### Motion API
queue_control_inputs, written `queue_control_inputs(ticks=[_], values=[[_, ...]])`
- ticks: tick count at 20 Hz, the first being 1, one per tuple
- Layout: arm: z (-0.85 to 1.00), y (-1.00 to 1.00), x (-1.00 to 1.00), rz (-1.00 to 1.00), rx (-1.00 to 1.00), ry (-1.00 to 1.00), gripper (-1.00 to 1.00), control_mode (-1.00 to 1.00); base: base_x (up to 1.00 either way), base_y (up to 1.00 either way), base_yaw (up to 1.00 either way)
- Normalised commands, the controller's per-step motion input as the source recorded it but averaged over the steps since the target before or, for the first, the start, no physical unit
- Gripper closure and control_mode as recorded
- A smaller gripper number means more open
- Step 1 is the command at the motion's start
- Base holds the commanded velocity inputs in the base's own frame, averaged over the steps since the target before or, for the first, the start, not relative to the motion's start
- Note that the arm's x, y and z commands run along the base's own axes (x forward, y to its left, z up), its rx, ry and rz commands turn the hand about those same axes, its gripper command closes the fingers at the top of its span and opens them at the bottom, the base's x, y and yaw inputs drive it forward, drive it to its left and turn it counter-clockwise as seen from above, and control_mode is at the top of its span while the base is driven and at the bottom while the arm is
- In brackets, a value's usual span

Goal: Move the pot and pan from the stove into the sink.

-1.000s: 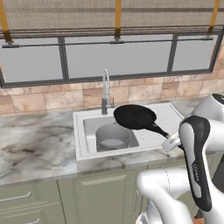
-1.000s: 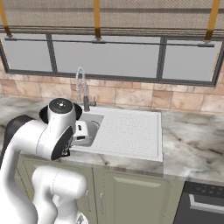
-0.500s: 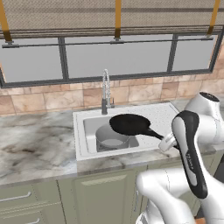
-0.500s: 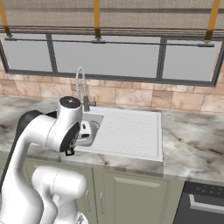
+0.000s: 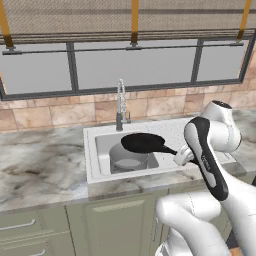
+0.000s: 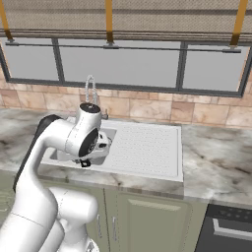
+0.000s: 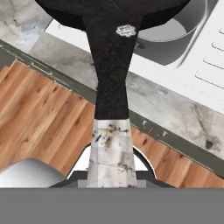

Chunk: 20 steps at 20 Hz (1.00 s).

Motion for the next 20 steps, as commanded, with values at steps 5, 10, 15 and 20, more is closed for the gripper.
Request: queue_control_inputs(ticks=[5, 10, 15, 20], values=[[-0.14, 0.04, 0.64, -0.01, 0.00, 0.03, 1.00, -1.00, 0.00, 0.00, 0.00], [-0.19, 0.13, 0.51, -0.02, -0.01, 0.03, 1.00, -1.00, 0.00, 0.00, 0.00], [-0.10, 0.10, 0.09, 0.00, -0.02, 0.02, 1.00, -1.00, 0.00, 0.00, 0.00], [-0.20, 0.01, 0.08, 0.00, -0.03, 0.01, 1.00, -1.00, 0.00, 0.00, 0.00]])
